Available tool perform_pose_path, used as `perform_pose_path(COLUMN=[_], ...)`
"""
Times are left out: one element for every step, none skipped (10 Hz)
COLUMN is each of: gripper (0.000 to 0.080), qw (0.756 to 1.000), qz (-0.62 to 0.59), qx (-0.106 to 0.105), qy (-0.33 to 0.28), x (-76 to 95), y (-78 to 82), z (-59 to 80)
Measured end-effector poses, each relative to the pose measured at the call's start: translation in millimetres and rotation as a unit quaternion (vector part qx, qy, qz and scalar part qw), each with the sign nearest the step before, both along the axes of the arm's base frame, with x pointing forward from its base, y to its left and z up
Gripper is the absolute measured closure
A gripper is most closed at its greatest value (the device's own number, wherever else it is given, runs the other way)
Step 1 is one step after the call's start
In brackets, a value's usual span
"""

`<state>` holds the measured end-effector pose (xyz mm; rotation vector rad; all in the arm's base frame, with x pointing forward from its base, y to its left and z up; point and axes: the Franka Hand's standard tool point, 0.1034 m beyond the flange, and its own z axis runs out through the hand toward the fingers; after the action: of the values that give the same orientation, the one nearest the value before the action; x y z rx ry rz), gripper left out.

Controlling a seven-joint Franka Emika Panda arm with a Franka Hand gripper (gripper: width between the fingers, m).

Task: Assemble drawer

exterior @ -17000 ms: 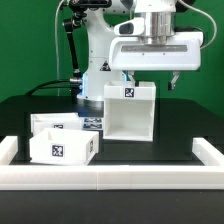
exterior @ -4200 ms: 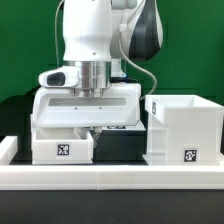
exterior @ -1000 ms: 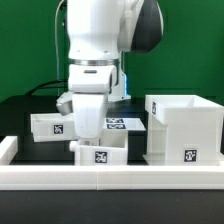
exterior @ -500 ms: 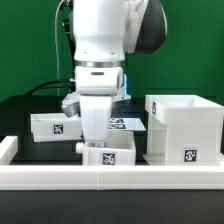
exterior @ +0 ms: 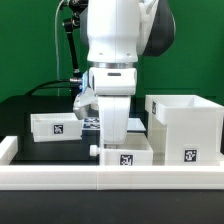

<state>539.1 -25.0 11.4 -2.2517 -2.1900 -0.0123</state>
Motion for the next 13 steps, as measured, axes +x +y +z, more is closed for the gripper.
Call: perform_pose_path(gripper=[0.0758,0.0758,0.0758,0.0758,0.0758,0.0758,0.0758,0.0758,0.0758,0.0758,0.0758,0.0758,0.0758], qw=[1.000,1.000,1.000,1.000,1.000,1.000,1.000,1.000,1.000,1.000,1.000,1.000,0.999], qz=[0.000,0.002,0.005,0.008,0.010,0.010,0.010,0.009,0.009,0.008,0.008,0.026,0.035], qx=[0.000,0.000,0.001,0.002,0.002,0.002,0.002,0.002,0.002,0.002,0.002,-0.003,-0.006], qy=[0.002,0.002,0.000,0.000,0.000,-0.001,0.000,0.000,0.000,0.000,0.001,0.002,0.003], x=[-0.8,-0.1,1.5,2.3,2.6,2.6,2.4,1.9,1.8,1.5,1.2,-0.2,-1.0], y=[0.0,2.1,5.7,9.0,11.4,12.2,11.6,11.0,10.6,10.2,10.3,14.3,16.4], z=[-0.3,-0.1,0.8,0.8,0.9,0.9,0.7,0.5,0.4,0.3,0.1,-1.2,-1.6])
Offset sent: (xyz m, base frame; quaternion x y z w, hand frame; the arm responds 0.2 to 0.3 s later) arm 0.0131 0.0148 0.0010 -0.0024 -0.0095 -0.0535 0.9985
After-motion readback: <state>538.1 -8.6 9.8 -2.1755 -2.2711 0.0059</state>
